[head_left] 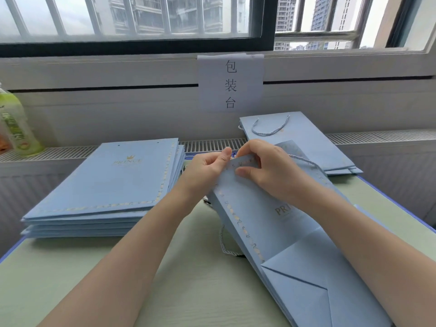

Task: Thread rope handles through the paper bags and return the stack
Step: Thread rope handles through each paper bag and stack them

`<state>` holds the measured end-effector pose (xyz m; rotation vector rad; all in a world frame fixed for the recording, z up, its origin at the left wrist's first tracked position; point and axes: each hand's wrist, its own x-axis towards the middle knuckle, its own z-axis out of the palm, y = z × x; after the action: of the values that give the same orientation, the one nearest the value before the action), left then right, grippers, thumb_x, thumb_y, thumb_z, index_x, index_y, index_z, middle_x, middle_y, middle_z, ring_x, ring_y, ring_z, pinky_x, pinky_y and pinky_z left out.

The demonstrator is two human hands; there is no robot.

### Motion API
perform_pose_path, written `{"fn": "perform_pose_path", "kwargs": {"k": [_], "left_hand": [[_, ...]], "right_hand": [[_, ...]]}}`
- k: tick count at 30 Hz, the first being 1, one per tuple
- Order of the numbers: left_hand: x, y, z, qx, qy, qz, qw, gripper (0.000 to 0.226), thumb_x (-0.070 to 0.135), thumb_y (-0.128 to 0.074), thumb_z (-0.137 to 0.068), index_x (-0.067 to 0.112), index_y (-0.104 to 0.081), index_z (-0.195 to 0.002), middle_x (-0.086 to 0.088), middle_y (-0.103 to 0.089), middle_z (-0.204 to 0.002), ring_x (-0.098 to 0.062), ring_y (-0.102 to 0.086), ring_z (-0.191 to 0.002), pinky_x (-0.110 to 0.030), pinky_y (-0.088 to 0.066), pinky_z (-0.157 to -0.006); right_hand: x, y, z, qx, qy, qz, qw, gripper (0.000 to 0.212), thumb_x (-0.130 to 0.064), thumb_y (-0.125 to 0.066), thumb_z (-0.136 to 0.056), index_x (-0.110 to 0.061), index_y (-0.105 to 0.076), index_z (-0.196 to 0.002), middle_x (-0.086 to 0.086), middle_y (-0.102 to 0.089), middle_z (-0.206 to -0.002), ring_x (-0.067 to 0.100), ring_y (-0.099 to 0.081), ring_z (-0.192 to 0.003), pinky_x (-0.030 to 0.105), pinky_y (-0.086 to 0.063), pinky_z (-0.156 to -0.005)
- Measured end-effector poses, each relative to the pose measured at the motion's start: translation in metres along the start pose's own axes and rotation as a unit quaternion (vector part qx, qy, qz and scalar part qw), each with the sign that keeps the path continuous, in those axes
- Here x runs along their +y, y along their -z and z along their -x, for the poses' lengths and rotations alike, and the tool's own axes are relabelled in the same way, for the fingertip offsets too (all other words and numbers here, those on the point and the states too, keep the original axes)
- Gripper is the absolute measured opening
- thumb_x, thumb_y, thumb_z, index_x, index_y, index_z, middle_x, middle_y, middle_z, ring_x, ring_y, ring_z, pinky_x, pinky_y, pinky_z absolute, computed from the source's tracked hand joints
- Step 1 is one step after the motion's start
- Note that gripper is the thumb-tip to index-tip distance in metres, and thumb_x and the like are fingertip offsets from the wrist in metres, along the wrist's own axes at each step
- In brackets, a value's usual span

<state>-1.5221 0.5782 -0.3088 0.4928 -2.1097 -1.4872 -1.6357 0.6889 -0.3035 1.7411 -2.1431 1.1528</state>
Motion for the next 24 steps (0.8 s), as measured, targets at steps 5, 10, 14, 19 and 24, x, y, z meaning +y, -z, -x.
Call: {"fn": "perform_pose_path", "kwargs": {"k": [5,10,14,19,24], "left_hand": [[0.0,0.003,0.0,0.004,0.033,0.026,0.999,0.037,0.036,-0.054,-0.094,0.005,-0.074,-0.089,-0.019,-0.071,-0.092,-0.026,-0.065,-0.077,-0.037,-0.05,-0.075],[0.003,0.003,0.002,0.019,0.01,-0.019,1.0,0.022,0.024,-0.062,-0.091,0.007,-0.071,-0.079,-0.011,-0.069,-0.077,-0.019,-0.062,-0.066,-0.032,-0.05,-0.067],[0.002,0.005,0.001,0.027,0.005,-0.072,0.997,0.023,0.022,-0.061,-0.091,0.01,-0.066,-0.073,-0.008,-0.066,-0.075,-0.018,-0.059,-0.067,-0.03,-0.049,-0.068],[-0.006,0.005,-0.002,0.046,0.008,-0.129,0.991,0.027,0.022,-0.058,-0.093,0.013,-0.063,-0.068,-0.003,-0.062,-0.07,-0.015,-0.054,-0.065,-0.029,-0.044,-0.068],[-0.008,0.005,-0.003,0.041,0.013,-0.124,0.991,0.03,0.028,-0.056,-0.093,0.006,-0.064,-0.075,-0.008,-0.061,-0.074,-0.017,-0.053,-0.067,-0.031,-0.042,-0.07]], "right_hand": [[0.001,0.0,0.001,-0.001,0.024,0.02,1.0,0.024,-0.014,-0.074,-0.079,-0.011,-0.063,-0.1,-0.018,-0.042,-0.08,-0.01,-0.045,-0.071,0.005,-0.034,-0.068],[0.008,0.006,-0.003,0.018,-0.002,0.041,0.999,0.012,-0.021,-0.058,-0.092,-0.012,-0.061,-0.099,-0.005,-0.045,-0.095,0.012,-0.047,-0.075,0.01,-0.033,-0.066],[0.024,0.026,-0.002,-0.069,-0.097,0.101,0.988,0.007,-0.022,-0.048,-0.096,-0.02,-0.054,-0.097,0.0,-0.048,-0.099,0.014,-0.048,-0.088,0.022,-0.033,-0.075],[0.018,0.019,0.002,-0.166,-0.083,0.115,0.976,0.01,-0.029,-0.062,-0.088,-0.022,-0.058,-0.092,-0.005,-0.051,-0.096,0.012,-0.05,-0.087,0.021,-0.036,-0.075],[0.011,0.009,0.002,-0.133,-0.007,0.125,0.983,0.006,-0.02,-0.058,-0.091,-0.015,-0.058,-0.089,-0.002,-0.054,-0.091,0.014,-0.049,-0.081,0.019,-0.032,-0.069]]}}
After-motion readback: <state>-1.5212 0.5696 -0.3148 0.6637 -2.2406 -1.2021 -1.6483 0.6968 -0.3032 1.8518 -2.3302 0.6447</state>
